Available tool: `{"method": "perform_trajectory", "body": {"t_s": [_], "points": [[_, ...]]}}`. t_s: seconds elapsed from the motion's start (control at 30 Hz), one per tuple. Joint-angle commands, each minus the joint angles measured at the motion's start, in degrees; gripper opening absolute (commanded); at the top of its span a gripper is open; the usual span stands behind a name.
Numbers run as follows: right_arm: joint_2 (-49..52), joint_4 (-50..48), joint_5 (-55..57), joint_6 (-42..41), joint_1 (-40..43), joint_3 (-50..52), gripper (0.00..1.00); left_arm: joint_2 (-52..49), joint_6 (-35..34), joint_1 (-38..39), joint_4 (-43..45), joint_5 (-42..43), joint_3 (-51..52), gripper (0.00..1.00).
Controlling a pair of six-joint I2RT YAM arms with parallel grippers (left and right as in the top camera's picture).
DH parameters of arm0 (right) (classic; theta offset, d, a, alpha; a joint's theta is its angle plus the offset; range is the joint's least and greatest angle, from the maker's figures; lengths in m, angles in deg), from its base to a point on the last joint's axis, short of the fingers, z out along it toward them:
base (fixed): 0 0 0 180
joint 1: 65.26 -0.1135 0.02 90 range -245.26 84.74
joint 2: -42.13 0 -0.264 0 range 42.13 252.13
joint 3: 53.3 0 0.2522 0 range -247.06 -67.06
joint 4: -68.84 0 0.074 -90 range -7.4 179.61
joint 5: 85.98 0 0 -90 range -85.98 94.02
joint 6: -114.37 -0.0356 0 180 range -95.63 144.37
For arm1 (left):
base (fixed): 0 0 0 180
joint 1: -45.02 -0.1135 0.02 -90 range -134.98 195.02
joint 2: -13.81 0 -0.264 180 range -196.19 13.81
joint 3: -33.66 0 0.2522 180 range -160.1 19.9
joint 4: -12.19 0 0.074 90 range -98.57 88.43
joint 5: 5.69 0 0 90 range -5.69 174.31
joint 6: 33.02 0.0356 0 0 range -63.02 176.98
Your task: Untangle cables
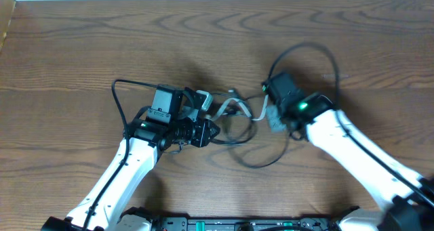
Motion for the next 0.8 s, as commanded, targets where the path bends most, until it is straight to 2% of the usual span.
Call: {"method": "perform_trajectory", "body": {"t_s": [0.0, 0.13, 0.43, 0.77], "points": [[-2.4, 5.1, 16.5, -3.2, 1.2, -8.2, 0.01, -0.2, 1.1, 0.2, 0.4, -0.2, 0.2, 0.40], [-2.4, 8.3, 16.6, -4.6, 3.2, -15.0, 0.01, -0.2, 1.1, 0.2, 0.7, 0.1, 0.2, 0.44], [-2.4, 8.3, 15.4, -5.0, 5.7, -25.6, 0.01, -0.2, 1.1, 0.2, 3.2, 3.3, 0.2, 0.50], [-2.4, 9.4, 3.1, 0.3, 5.8, -44.5, 0.01, -0.2, 1.1, 0.3, 8.4, 8.6, 0.2, 0.52]]}}
